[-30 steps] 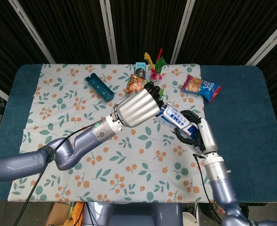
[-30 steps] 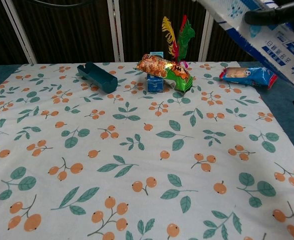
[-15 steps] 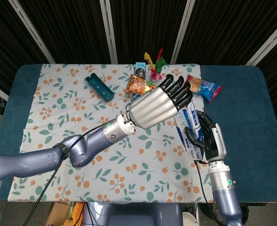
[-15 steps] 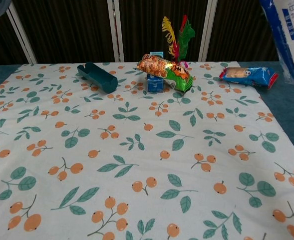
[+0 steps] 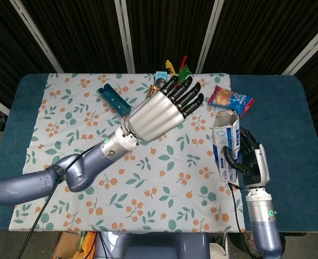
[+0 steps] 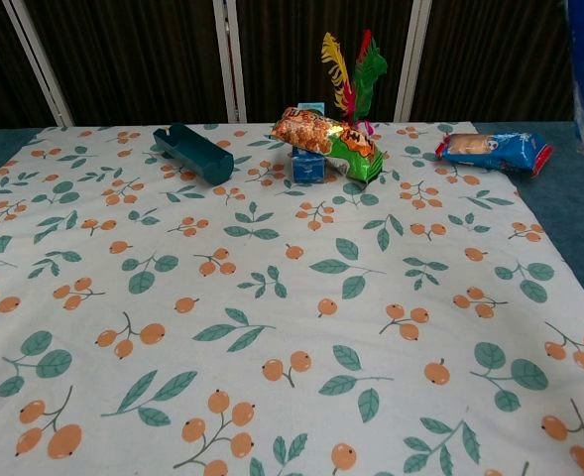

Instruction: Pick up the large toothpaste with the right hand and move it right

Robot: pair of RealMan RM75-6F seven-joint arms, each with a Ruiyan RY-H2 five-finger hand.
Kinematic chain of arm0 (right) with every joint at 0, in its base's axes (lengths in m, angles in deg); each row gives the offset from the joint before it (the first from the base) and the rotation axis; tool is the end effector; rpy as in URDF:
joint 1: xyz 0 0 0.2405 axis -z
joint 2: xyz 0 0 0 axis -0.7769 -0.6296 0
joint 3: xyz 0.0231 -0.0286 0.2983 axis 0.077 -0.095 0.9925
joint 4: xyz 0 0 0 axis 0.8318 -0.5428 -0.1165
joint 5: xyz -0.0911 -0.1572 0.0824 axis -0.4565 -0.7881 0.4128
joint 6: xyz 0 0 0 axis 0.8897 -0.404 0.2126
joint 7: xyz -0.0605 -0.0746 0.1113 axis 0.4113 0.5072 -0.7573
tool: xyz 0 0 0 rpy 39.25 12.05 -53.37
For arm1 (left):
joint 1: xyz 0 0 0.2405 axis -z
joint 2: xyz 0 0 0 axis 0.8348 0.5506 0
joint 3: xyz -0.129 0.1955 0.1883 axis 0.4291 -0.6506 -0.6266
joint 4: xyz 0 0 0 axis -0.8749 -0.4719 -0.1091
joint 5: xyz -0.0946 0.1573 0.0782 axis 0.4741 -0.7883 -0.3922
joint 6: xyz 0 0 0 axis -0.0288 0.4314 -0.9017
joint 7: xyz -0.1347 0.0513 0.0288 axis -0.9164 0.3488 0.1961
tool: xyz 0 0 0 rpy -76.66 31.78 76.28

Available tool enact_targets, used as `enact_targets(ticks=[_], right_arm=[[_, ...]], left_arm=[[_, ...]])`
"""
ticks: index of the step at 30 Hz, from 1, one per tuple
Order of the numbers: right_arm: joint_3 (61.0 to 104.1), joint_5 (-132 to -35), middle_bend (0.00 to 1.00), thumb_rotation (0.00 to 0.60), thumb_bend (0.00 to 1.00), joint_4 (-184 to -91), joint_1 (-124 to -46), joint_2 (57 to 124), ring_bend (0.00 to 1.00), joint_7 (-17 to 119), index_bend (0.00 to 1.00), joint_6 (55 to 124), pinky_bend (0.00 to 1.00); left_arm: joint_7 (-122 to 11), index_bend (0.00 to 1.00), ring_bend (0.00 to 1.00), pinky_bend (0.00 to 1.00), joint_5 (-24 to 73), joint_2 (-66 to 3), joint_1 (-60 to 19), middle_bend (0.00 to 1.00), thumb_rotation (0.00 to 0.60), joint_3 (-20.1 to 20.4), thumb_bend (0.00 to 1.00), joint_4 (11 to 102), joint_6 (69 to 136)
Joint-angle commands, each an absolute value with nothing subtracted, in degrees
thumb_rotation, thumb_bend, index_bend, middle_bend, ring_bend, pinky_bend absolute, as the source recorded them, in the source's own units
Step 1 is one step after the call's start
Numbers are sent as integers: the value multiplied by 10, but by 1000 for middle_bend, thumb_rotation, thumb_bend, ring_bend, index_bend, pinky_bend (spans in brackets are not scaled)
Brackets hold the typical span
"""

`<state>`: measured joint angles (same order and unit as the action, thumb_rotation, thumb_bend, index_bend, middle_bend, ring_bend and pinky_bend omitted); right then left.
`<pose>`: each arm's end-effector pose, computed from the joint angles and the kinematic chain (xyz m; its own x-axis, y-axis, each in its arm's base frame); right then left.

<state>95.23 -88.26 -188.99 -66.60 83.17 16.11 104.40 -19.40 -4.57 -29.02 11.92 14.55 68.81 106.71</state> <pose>-0.1767 -0.2650 0.1469 -0.8885 -0.0557 0.4555 -0.4506 -0.0825 -0.8889 0.0794 0.4074 0.1180 0.2903 -0.7204 0.6299 0.2678 -0.5708 -0.7762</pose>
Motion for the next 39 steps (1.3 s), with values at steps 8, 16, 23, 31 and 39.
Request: enact_targets(ticks=[8,16,23,31,39], right_arm=[[889,-847,467,600,394,-1784,-677,796,405,310,430,985,326],[828,-831,467,600,394,-1732,-698,823,406,468,430,960,326],[798,-795,467,600,394,-1698,-712,898,406,597,430,977,326],[770,-777,457,600,393,-1660,-720,987,372,700,379,992,284],[758,-778,66,600,394,-1671,-735,1007,0,754,0,975,23]], left_arm=[[-261,271,246,364,-66,-176,-82,244,600,6,6,825,1186],[-323,271,244,360,-58,-143,-234,249,600,-90,5,859,1286],[-405,257,223,339,-37,-141,-334,236,600,-144,6,822,1335],[-461,247,220,328,-27,-154,-387,227,600,-159,6,790,1333],[-477,217,181,274,-38,-157,-401,185,600,-154,5,786,1318]])
